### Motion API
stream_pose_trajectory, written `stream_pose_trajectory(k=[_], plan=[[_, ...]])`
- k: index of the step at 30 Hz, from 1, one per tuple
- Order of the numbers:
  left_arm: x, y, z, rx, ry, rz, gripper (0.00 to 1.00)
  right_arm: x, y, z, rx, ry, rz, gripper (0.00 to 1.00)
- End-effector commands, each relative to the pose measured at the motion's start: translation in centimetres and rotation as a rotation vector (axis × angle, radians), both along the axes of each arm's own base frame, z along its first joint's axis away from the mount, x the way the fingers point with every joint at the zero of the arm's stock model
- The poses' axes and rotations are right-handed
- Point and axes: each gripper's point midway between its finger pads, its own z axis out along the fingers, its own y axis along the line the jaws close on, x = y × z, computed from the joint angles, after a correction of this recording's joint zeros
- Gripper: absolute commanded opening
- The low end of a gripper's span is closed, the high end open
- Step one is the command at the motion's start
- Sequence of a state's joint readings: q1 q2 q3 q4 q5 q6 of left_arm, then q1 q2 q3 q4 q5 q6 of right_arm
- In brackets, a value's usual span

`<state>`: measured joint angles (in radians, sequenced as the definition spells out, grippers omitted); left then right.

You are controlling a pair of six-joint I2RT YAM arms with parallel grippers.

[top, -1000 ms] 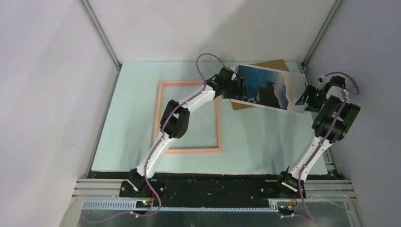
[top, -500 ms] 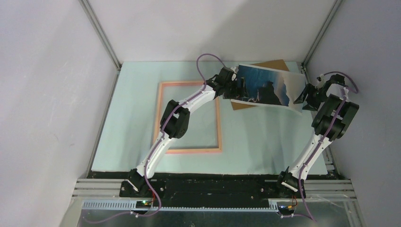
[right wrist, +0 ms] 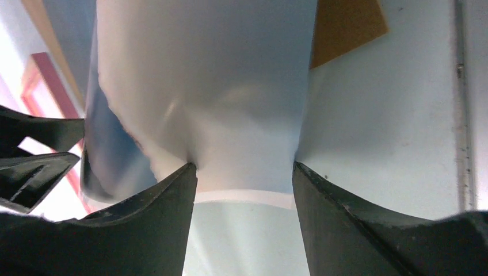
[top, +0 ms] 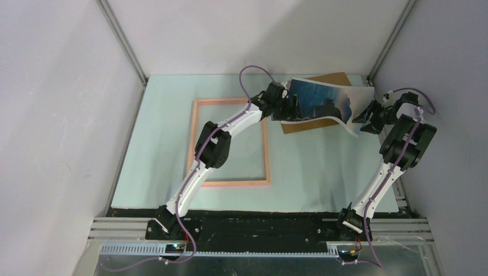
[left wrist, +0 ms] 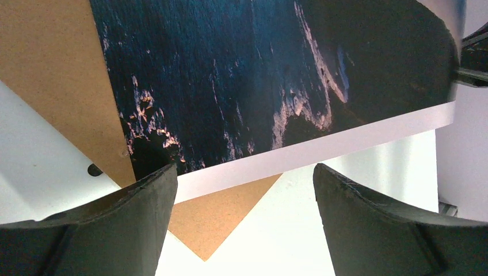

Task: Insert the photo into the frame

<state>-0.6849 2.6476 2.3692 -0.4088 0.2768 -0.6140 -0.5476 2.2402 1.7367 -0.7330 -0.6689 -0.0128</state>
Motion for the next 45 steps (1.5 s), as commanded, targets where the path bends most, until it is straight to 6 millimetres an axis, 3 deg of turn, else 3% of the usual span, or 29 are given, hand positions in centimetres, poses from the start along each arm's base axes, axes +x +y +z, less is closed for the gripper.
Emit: stream_pose_trajectory(k=[1,7,17,32,45], plan=[[-2.2,0.2,-0.4,0.03,0.074,-0.017,0.94,0.0,-0.1,0.7,0.141,-0.05,-0.065,0.66],[-2.3,0.2,-0.3,0.028,0.075,-0.019,0.93,0.1,-0.6,2.3,0.211,-0.122,-0.105,0.66],[-2.3,0.2,-0.2,0.025,0.075,-0.022,0.93,-0.1,-0.6,3.0,0.262,-0.17,-0.111,0.66],[-2.5,0.3,-0.5,0.03,0.087,-0.016,0.93,-2.0,-3.8,6.4,-0.125,-0.197,-0.108,0.68],[-2.6,0.1,-0.5,0.023,0.093,-0.017,0.93,-4.8,-5.9,2.0,-0.225,-0.044,-0.133,0.68]])
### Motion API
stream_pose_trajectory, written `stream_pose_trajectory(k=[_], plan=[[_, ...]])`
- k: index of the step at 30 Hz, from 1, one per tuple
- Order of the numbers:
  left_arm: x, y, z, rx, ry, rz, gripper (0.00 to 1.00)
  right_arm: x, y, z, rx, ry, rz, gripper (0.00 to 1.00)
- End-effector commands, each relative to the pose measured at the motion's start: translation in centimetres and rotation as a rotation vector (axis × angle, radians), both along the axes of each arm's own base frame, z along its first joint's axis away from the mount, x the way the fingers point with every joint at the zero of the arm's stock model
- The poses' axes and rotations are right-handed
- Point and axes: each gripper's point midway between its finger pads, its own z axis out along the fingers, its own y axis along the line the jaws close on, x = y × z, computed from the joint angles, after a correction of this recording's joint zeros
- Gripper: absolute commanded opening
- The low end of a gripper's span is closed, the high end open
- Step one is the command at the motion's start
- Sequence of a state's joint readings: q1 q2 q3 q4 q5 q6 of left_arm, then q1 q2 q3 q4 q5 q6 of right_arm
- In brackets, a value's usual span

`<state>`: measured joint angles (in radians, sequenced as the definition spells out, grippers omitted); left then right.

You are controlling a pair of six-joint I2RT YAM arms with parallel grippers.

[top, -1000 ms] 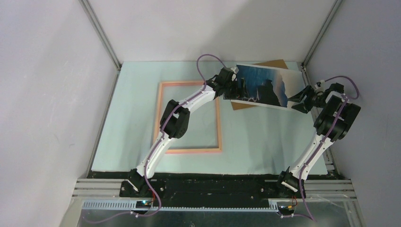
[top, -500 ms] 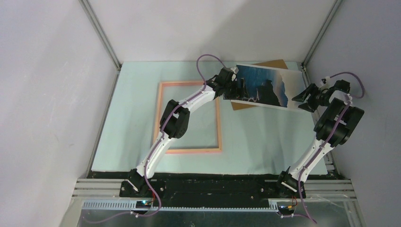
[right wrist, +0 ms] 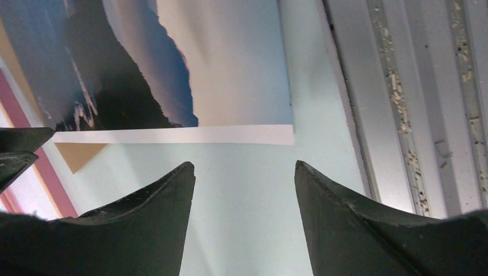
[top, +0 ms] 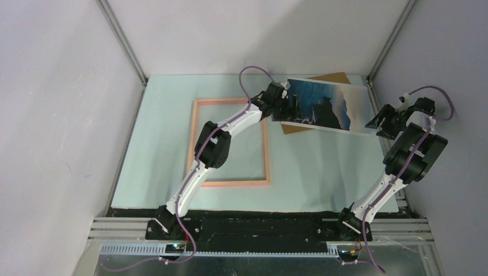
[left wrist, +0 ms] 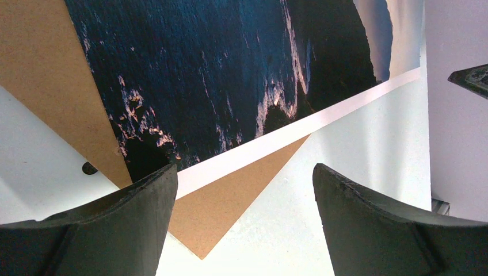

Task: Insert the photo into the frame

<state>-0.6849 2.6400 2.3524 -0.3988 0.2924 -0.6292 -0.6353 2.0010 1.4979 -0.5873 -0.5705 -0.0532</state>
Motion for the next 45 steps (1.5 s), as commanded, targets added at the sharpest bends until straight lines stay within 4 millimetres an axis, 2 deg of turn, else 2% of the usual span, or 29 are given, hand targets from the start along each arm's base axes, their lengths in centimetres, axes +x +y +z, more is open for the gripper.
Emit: stream_pose_trajectory(k=[1,10,19,29,35,45], plan=[[-2.2,0.3,-0.5,0.036,0.077,-0.016,0.93,-1.2,-2.0,-1.4,-0.044,0.045,-0.044,0.68],[-2.3,0.2,-0.5,0.034,0.081,-0.017,0.93,-1.6,-1.7,-3.6,-0.024,0.097,-0.052,0.67],[-2.4,0.2,-0.2,0.031,0.08,-0.017,0.93,-1.0,-0.7,-5.1,0.007,0.125,-0.043,0.67],[-2.6,0.1,-0.2,0.024,0.094,-0.016,0.92,0.0,0.0,-6.2,0.068,0.151,-0.037,0.65],[-2.7,0.1,-0.1,0.019,0.097,-0.019,0.93,1.0,0.3,-5.7,0.101,0.141,-0.019,0.63],[-2.7,0.1,0.1,0.016,0.098,-0.019,0.93,1.6,1.3,-6.1,0.187,0.16,0.005,0.63]])
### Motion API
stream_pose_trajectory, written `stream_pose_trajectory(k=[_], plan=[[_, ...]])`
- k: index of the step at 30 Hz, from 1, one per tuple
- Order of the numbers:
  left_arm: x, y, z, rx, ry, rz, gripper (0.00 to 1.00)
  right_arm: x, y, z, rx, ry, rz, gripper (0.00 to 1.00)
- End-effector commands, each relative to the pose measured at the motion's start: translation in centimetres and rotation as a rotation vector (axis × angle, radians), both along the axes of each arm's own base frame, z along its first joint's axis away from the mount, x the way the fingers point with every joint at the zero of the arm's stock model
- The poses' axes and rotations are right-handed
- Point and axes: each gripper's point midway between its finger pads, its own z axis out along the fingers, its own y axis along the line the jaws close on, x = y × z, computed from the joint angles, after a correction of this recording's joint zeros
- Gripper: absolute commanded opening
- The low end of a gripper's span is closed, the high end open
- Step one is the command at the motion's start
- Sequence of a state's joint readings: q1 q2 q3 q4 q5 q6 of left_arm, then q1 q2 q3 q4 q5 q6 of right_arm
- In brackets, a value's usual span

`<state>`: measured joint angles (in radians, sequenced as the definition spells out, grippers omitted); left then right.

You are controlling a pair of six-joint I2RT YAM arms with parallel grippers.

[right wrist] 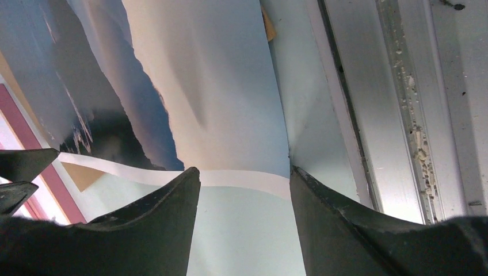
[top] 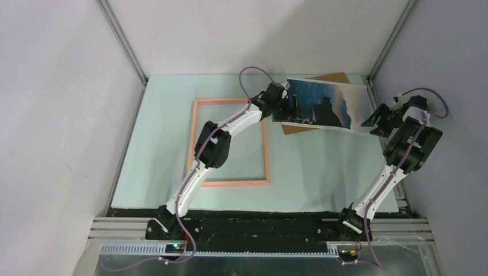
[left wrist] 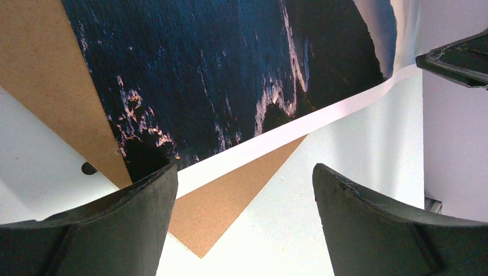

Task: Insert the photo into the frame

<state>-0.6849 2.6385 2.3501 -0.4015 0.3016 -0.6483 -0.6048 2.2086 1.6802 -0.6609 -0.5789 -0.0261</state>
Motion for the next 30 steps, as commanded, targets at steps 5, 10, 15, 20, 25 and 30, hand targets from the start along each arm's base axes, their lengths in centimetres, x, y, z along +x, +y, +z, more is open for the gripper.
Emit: stream_pose_trajectory(k=[5,10,15,20,25,30], plan=[[-2.6,0.2,0.0,0.027,0.082,-0.026,0.92,-0.8,1.8,-2.4,0.17,0.083,-0.018,0.63],[-2.5,0.2,0.1,0.026,0.082,-0.024,0.92,-0.8,2.0,-1.8,0.237,0.064,-0.048,0.63],[-2.6,0.2,0.1,0.025,0.083,-0.026,0.92,-1.1,1.0,-1.5,0.268,0.037,-0.098,0.63],[-2.6,0.2,-0.1,0.026,0.086,-0.025,0.92,-1.1,0.7,-1.3,0.304,0.014,-0.121,0.63],[-2.6,0.2,-0.1,0.026,0.088,-0.026,0.92,-0.5,0.9,-1.3,0.327,0.0,-0.126,0.62],[-2.7,0.1,-0.1,0.025,0.089,-0.026,0.92,0.3,1.1,-1.4,0.312,-0.011,-0.123,0.6]])
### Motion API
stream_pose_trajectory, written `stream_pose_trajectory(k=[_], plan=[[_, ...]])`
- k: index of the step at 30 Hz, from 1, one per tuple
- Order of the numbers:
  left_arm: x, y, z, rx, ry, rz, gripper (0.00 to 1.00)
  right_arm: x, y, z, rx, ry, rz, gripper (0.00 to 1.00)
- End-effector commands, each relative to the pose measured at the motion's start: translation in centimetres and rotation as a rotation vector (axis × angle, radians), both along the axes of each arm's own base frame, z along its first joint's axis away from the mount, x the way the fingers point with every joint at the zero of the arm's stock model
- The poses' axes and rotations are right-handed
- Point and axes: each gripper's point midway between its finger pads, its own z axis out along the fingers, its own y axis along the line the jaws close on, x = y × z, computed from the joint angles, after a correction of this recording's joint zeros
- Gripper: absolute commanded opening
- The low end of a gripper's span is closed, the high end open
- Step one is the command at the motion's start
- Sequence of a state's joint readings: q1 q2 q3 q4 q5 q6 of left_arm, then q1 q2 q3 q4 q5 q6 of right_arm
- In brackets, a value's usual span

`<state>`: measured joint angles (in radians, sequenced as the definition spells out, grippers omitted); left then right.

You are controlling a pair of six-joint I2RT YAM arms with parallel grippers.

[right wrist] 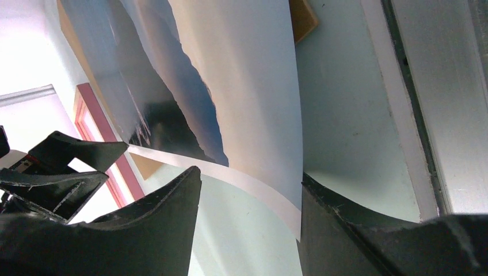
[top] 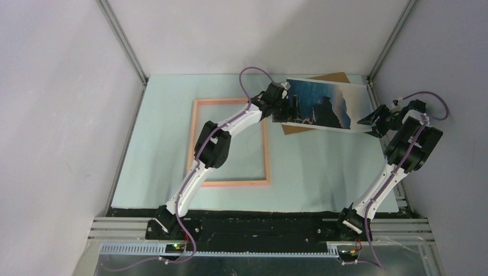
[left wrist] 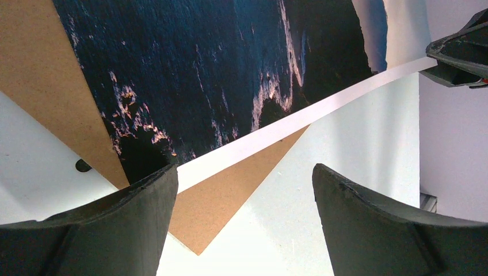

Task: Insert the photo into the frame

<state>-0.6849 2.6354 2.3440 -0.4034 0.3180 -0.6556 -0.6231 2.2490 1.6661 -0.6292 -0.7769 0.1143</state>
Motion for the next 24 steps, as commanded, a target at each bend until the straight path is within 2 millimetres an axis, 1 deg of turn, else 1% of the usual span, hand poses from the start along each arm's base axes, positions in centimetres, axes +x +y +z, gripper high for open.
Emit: stream_pose_trajectory(k=[1,4,6,7,8,9,10,11,12,13,14,15,16,18,19,20,21,22,23,24], plan=[[-2.4,0.2,-0.2,0.033,0.075,-0.019,0.92,-0.3,-1.2,-1.8,0.069,0.036,-0.073,0.59],[-2.4,0.2,-0.1,0.031,0.076,-0.021,0.92,0.3,-1.2,-1.7,0.067,0.018,-0.078,0.56],[-2.4,0.2,0.0,0.03,0.076,-0.02,0.92,0.7,-1.3,-1.6,0.07,0.004,-0.086,0.51],[-2.4,0.3,0.0,0.031,0.077,-0.02,0.92,0.8,-1.3,-1.4,0.077,0.002,-0.091,0.46],[-2.4,0.2,0.1,0.029,0.075,-0.02,0.92,1.1,-1.3,-1.2,0.078,-0.014,-0.091,0.43],[-2.4,0.3,0.2,0.03,0.073,-0.02,0.92,1.2,-1.3,-1.0,0.084,-0.017,-0.098,0.36],[-2.4,0.3,0.4,0.028,0.071,-0.02,0.92,1.3,-1.3,-0.5,0.085,-0.034,-0.1,0.33],[-2.4,0.3,0.4,0.029,0.069,-0.02,0.92,1.5,-1.4,-0.3,0.083,-0.048,-0.101,0.26],[-2.3,0.3,0.6,0.028,0.065,-0.019,0.92,1.5,-1.2,0.1,0.09,-0.056,-0.101,0.23],[-2.3,0.3,0.7,0.027,0.062,-0.021,0.92,1.4,-1.2,0.2,0.091,-0.064,-0.101,0.17],[-2.3,0.3,1.1,0.026,0.056,-0.02,0.92,1.5,-1.1,0.9,0.092,-0.078,-0.1,0.15],[-2.3,0.4,1.1,0.027,0.054,-0.02,0.92,1.4,-1.1,1.0,0.091,-0.086,-0.1,0.1],[-2.3,0.3,1.5,0.025,0.046,-0.02,0.92,1.4,-1.1,1.6,0.091,-0.1,-0.098,0.06],[-2.2,0.5,2.2,0.025,0.029,-0.023,0.92,1.2,-1.0,2.5,0.094,-0.117,-0.095,0.01],[-2.1,0.5,2.7,0.024,0.019,-0.021,0.92,1.1,-0.8,3.0,0.097,-0.128,-0.089,0.0],[-2.1,0.6,3.0,0.027,0.008,-0.025,0.93,0.9,-0.6,3.2,0.102,-0.13,-0.087,0.0],[-2.0,0.7,3.7,0.025,-0.007,-0.023,0.93,0.8,-0.5,3.9,0.103,-0.145,-0.081,0.0],[-1.9,0.8,4.0,0.028,-0.021,-0.029,0.93,0.7,-0.3,4.1,0.109,-0.147,-0.078,0.0],[-1.8,0.8,4.9,0.026,-0.041,-0.027,0.93,0.6,-0.1,4.9,0.109,-0.166,-0.069,0.0],[-1.7,1.0,5.2,0.032,-0.056,-0.033,0.94,0.4,0.2,5.1,0.114,-0.169,-0.065,0.0]])
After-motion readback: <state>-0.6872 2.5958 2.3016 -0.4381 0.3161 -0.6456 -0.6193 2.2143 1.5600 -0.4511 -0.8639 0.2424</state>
